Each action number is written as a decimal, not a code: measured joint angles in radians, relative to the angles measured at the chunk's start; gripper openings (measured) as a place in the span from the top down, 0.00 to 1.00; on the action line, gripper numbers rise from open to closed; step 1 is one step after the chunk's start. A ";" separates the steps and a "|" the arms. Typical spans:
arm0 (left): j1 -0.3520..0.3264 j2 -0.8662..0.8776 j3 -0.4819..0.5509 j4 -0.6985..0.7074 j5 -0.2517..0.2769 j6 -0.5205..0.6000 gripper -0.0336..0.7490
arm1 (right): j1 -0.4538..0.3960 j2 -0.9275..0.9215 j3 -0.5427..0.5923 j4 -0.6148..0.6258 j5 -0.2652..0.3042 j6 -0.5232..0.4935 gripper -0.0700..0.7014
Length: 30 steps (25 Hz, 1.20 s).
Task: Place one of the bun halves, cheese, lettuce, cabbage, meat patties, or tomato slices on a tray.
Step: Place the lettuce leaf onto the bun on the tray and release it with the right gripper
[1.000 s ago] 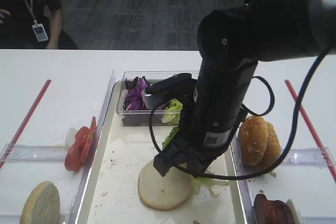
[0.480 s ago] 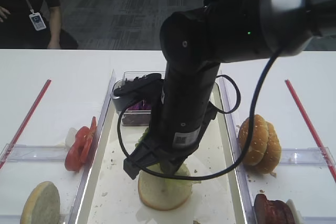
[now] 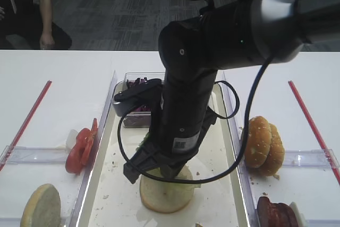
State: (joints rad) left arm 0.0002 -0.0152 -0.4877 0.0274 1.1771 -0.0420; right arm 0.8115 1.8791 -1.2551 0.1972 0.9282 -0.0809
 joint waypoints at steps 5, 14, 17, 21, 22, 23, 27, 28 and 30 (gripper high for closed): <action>0.000 0.000 0.000 0.000 0.000 0.000 0.42 | 0.000 0.041 0.000 0.000 -0.009 0.000 0.89; 0.000 0.000 0.000 0.000 0.000 0.000 0.42 | 0.000 0.067 0.000 0.000 -0.009 0.000 0.89; 0.000 0.000 0.000 0.000 0.000 0.000 0.42 | 0.000 0.067 0.000 0.004 -0.009 0.000 0.88; 0.000 0.000 0.000 0.000 0.000 0.000 0.42 | 0.000 0.067 0.000 0.034 -0.009 -0.032 0.75; 0.000 0.000 0.000 0.000 0.000 0.000 0.42 | 0.000 0.067 0.000 0.041 -0.009 -0.039 0.68; 0.000 0.000 0.000 0.000 0.000 0.000 0.42 | 0.000 0.067 0.000 0.046 -0.009 -0.042 0.61; 0.000 0.000 0.000 0.000 0.000 0.000 0.42 | 0.000 0.067 0.000 0.049 -0.010 -0.047 0.34; 0.000 0.000 0.000 0.000 0.000 0.000 0.42 | 0.000 0.067 0.000 0.049 -0.010 -0.047 0.30; 0.000 0.000 0.000 0.000 0.000 0.000 0.42 | 0.000 0.067 0.000 0.049 -0.010 -0.047 0.26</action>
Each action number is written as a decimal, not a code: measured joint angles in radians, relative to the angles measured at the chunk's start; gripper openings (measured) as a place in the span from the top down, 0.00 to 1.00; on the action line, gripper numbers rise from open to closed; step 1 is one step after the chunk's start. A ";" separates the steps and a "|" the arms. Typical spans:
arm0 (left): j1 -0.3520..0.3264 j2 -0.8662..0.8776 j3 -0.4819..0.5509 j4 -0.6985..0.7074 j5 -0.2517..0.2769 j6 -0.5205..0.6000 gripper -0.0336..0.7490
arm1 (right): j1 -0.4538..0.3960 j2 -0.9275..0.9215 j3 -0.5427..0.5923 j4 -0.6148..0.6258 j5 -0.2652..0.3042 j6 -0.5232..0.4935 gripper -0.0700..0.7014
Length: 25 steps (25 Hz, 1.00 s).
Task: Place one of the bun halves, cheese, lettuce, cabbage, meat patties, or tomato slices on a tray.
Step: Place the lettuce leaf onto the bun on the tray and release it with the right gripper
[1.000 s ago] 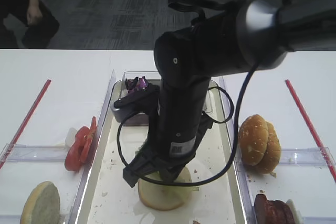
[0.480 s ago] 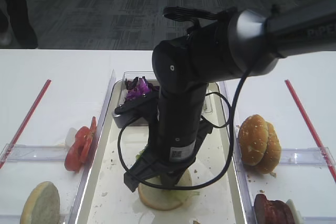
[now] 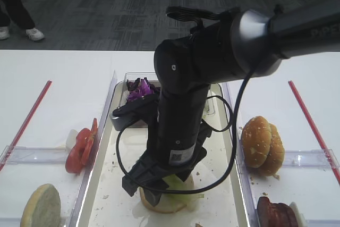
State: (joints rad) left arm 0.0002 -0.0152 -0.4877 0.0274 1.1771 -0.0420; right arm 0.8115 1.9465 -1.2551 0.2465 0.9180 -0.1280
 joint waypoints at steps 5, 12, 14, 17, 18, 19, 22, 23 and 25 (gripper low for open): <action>0.000 0.000 0.000 0.000 0.000 0.000 0.42 | 0.000 0.000 0.000 0.000 0.000 0.000 0.24; 0.000 0.000 0.000 0.000 0.000 0.000 0.42 | 0.000 0.002 -0.049 -0.004 0.070 0.021 0.24; 0.000 0.000 0.000 0.000 0.000 0.000 0.42 | 0.000 0.002 -0.093 -0.008 0.115 0.037 0.24; 0.000 0.000 0.000 0.000 0.000 0.000 0.42 | 0.000 0.002 -0.173 -0.014 0.198 0.062 0.24; 0.000 0.000 0.000 0.000 0.000 0.000 0.42 | 0.000 0.002 -0.198 -0.020 0.228 0.067 0.24; 0.000 0.000 0.000 0.000 0.000 0.000 0.42 | 0.000 0.002 -0.223 -0.025 0.257 0.069 0.24; 0.000 0.000 0.000 0.000 0.000 0.000 0.42 | 0.000 0.002 -0.312 -0.042 0.289 0.073 0.24; 0.000 0.000 0.000 0.000 0.000 0.000 0.42 | 0.000 0.002 -0.333 -0.044 0.294 0.073 0.24; 0.000 0.000 0.000 0.000 0.000 0.000 0.42 | 0.000 0.002 -0.376 -0.048 0.298 0.074 0.24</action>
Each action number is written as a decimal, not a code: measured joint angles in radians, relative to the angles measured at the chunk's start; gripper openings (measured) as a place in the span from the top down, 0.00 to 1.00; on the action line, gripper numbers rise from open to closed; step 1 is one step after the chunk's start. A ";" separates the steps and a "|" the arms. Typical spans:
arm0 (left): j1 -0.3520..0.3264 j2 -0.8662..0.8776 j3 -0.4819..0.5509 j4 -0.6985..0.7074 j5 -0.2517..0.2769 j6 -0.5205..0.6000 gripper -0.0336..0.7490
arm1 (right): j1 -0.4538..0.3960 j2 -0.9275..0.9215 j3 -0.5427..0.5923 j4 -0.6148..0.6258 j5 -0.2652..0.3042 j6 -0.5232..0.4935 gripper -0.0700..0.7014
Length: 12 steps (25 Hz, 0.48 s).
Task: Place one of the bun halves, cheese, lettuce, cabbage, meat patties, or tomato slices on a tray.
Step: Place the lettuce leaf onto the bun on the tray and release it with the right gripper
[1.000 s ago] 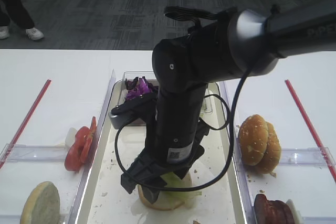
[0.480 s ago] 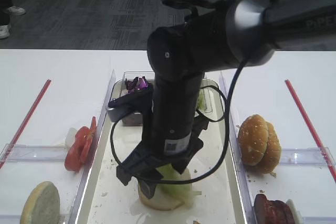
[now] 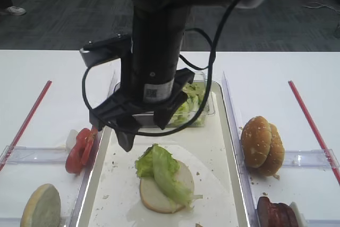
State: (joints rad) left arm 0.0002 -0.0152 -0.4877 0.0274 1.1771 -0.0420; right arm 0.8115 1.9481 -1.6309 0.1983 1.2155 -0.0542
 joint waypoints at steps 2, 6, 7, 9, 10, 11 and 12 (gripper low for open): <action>0.000 0.000 0.000 0.000 0.000 0.000 0.42 | 0.000 0.000 -0.024 0.000 0.001 0.002 0.24; 0.000 0.000 0.000 0.000 0.000 0.000 0.42 | 0.000 0.000 -0.035 0.000 0.006 0.004 0.24; 0.000 0.000 0.000 0.000 0.000 0.000 0.42 | 0.000 0.000 -0.035 0.000 0.007 0.004 0.24; 0.000 0.000 0.000 0.000 0.000 0.000 0.42 | 0.000 0.000 -0.035 0.000 0.009 0.004 0.25; 0.000 0.000 0.000 0.000 0.000 0.000 0.42 | 0.000 0.000 -0.035 0.000 0.009 0.004 0.25; 0.000 0.000 0.000 0.000 0.000 0.000 0.42 | 0.000 0.000 -0.035 0.000 0.009 0.004 0.25; 0.000 0.000 0.000 0.000 0.000 0.000 0.42 | 0.000 0.000 -0.036 0.000 0.009 0.006 0.25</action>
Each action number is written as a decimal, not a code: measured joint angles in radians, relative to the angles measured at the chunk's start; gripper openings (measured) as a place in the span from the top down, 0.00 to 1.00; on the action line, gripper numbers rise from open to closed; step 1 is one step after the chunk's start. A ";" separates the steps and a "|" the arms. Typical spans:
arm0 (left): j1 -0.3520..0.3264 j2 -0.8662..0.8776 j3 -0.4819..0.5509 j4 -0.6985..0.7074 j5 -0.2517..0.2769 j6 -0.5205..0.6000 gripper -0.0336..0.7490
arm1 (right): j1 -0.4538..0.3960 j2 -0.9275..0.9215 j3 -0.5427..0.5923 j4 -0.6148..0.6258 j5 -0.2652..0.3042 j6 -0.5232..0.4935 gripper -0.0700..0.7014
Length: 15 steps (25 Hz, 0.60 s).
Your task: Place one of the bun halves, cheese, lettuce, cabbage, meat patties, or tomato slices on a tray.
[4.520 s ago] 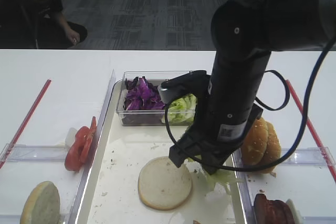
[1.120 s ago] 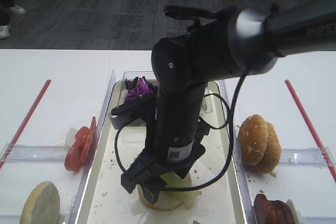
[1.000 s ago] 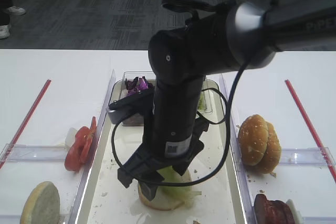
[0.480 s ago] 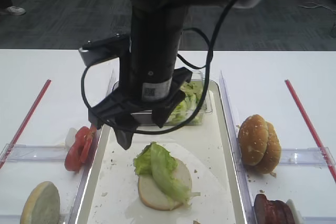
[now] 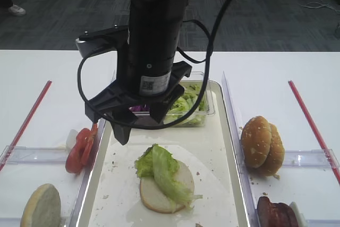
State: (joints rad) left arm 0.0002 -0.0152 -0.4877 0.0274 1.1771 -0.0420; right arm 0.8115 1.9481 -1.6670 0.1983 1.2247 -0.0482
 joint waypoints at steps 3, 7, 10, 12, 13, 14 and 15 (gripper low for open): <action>0.000 0.000 0.000 0.000 0.000 0.000 0.42 | -0.005 0.000 0.000 -0.005 0.000 0.000 0.25; 0.000 0.000 0.000 0.000 0.000 0.000 0.42 | -0.058 0.000 0.000 -0.003 0.002 0.000 0.25; 0.000 0.000 0.000 0.000 0.000 0.000 0.42 | -0.119 0.000 0.000 -0.004 0.002 0.000 0.25; 0.000 0.000 0.000 0.000 0.000 0.000 0.42 | -0.168 0.000 0.000 -0.004 0.002 0.000 0.25; 0.000 0.000 0.000 0.000 0.000 0.000 0.42 | -0.190 0.000 0.000 -0.004 0.002 0.000 0.25; 0.000 0.000 0.000 0.000 0.000 0.000 0.42 | -0.221 0.000 0.000 -0.007 0.002 0.000 0.25; 0.000 0.000 0.000 0.000 0.000 0.000 0.42 | -0.250 0.000 0.000 -0.008 0.002 0.000 0.25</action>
State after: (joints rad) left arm 0.0002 -0.0152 -0.4877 0.0274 1.1771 -0.0420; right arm 0.5612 1.9481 -1.6670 0.1899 1.2267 -0.0482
